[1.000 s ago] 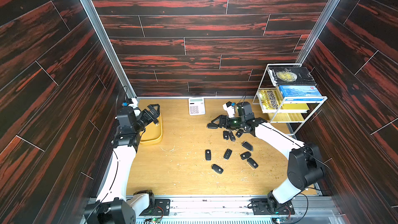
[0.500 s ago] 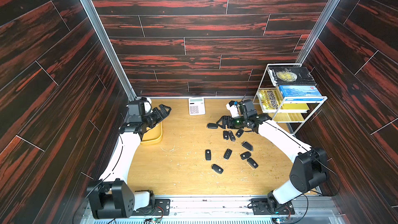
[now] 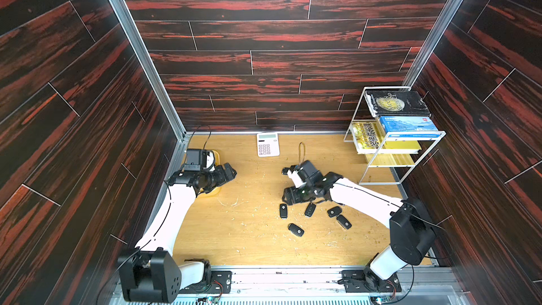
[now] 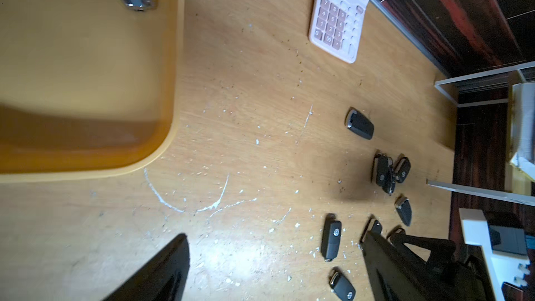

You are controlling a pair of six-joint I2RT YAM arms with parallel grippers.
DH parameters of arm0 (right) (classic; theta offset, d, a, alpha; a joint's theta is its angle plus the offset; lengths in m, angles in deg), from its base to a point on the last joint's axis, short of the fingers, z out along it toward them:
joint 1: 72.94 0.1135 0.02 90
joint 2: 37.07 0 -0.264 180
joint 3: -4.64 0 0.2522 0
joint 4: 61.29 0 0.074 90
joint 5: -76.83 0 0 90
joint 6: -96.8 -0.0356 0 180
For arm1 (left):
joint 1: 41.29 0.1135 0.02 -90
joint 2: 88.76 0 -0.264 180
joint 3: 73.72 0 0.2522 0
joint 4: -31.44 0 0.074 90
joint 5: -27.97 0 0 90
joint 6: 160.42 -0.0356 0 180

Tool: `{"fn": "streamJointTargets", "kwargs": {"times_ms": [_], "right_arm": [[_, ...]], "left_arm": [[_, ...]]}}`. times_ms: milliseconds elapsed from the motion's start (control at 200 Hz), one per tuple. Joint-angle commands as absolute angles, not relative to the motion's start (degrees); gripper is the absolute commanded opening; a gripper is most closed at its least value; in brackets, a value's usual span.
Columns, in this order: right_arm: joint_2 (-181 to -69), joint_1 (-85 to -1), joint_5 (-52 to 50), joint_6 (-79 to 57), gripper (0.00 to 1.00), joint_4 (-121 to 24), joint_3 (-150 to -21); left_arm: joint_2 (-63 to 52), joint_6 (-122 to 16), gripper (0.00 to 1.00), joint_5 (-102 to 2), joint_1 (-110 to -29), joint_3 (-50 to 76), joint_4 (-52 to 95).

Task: Place the car key into the storage box
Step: Pick up the car key from the center of the board.

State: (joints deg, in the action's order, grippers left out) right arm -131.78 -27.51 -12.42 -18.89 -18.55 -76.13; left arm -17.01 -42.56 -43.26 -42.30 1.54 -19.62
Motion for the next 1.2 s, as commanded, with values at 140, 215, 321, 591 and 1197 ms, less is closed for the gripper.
{"fn": "streamJointTargets", "kwargs": {"times_ms": [140, 215, 321, 591, 1197], "right_arm": [[-138.4, -20.6, -22.2, -28.3, 0.77, -17.4, -77.0], [-140.4, -19.3, -23.4, -29.6, 0.75, -17.7, -77.5], [-142.6, -18.3, -25.7, -31.4, 0.73, -17.9, -78.9], [-148.6, -17.8, -28.0, -34.7, 0.65, -16.3, -84.2], [-149.9, -17.7, -30.9, -35.5, 0.54, -12.0, -84.4]], "left_arm": [[-25.3, -43.9, 0.97, -47.0, -42.2, -2.2, -21.3], [-27.0, -43.4, 0.97, -47.4, -42.2, -3.6, -20.5], [-28.3, -43.9, 0.97, -47.4, -42.2, -4.7, -20.2], [-30.9, -44.4, 0.97, -47.4, -42.2, -5.1, -20.0], [-32.2, -45.3, 0.93, -42.3, -42.2, -8.5, -16.3]]}}
